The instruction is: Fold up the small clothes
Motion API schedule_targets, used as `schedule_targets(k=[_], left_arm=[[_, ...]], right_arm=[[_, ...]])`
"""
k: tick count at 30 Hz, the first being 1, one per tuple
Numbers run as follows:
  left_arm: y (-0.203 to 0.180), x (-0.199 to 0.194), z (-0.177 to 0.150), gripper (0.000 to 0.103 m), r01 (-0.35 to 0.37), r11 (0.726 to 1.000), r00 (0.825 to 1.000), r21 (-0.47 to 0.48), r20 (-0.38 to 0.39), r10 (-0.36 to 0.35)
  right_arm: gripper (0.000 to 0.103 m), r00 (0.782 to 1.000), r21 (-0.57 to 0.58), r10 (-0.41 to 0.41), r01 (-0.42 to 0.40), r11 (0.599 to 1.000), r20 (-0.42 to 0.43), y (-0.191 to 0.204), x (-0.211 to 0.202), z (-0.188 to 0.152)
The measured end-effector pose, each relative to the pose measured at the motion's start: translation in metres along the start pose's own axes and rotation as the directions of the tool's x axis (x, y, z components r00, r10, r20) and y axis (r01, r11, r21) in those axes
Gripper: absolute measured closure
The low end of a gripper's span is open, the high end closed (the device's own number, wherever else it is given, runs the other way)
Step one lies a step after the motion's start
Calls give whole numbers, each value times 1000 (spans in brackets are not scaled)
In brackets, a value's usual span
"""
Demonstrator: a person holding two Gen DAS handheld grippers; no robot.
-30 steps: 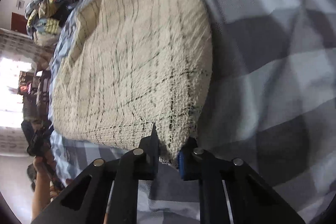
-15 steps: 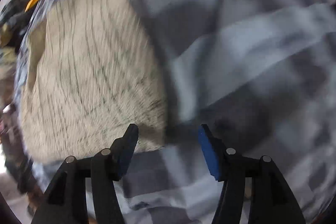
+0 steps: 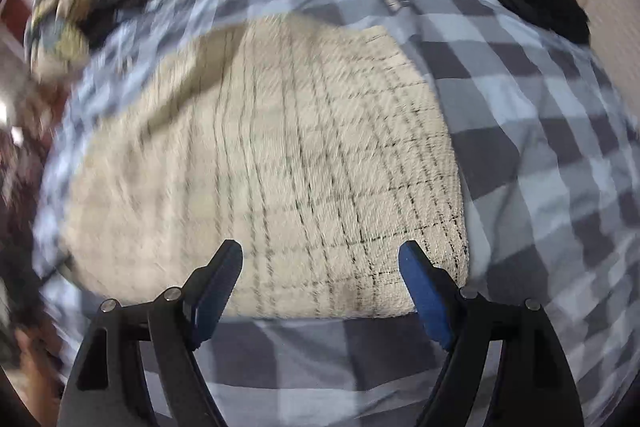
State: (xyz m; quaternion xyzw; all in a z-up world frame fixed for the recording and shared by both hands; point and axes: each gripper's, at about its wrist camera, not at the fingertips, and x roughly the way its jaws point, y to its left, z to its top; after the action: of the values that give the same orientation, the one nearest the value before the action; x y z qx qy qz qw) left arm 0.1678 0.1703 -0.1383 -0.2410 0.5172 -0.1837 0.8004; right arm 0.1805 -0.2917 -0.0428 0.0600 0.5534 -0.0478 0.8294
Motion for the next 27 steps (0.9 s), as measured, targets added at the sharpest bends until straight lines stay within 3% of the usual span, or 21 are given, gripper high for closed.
schedule_targets(k=[3, 6, 9, 14, 16, 18, 19, 22, 23, 24, 25, 26, 27], left_arm=[[-5, -7, -3, 98, -16, 1000, 1000, -1, 17, 16], [-13, -4, -2, 98, -104, 995, 994, 0, 21, 104], [-2, 5, -6, 98, -174, 981, 984, -80, -44, 171], [9, -4, -10, 96, -183, 961, 982, -209, -73, 171], [6, -17, -6, 96, -219, 955, 976, -197, -51, 213], [3, -31, 8, 96, -326, 927, 945, -186, -34, 325], [1, -36, 16, 96, -339, 923, 940, -181, -15, 342], [-16, -36, 57, 95, -324, 939, 944, -113, 22, 328], [-24, -30, 72, 91, -321, 943, 946, -85, 13, 323], [-37, -17, 93, 73, -314, 949, 950, -37, -11, 314], [-44, -6, 107, 52, -315, 949, 949, -16, -31, 314], [-52, 5, 123, 5, -319, 948, 948, -17, -29, 318], [-58, 12, 137, 0, -308, 951, 951, -20, 4, 308]], right_arm=[[25, 1000, 1, -14, 14, 1000, -27, -9, 6, -3], [25, 997, 68, 47, -43, 997, -63, -19, 12, -3], [25, 996, 108, 45, -36, 993, -81, -27, 21, 2], [25, 998, 87, -2, 8, 996, -69, -26, 27, 10], [25, 997, 101, 13, -6, 995, -71, -28, 26, 12], [25, 996, 121, 58, -51, 991, -61, -30, 23, 14], [25, 996, 126, 78, -71, 989, -51, -29, 22, 17], [25, 997, 119, 73, -69, 991, -27, -25, 23, 24], [25, 997, 119, 70, -66, 991, -26, -24, 25, 26], [25, 997, 120, 71, -66, 991, -31, -24, 29, 27], [25, 996, 120, 73, -67, 991, -44, -22, 35, 28], [25, 996, 120, 74, -66, 991, -58, -22, 39, 27], [25, 995, 118, 74, -65, 991, -72, -22, 42, 26]])
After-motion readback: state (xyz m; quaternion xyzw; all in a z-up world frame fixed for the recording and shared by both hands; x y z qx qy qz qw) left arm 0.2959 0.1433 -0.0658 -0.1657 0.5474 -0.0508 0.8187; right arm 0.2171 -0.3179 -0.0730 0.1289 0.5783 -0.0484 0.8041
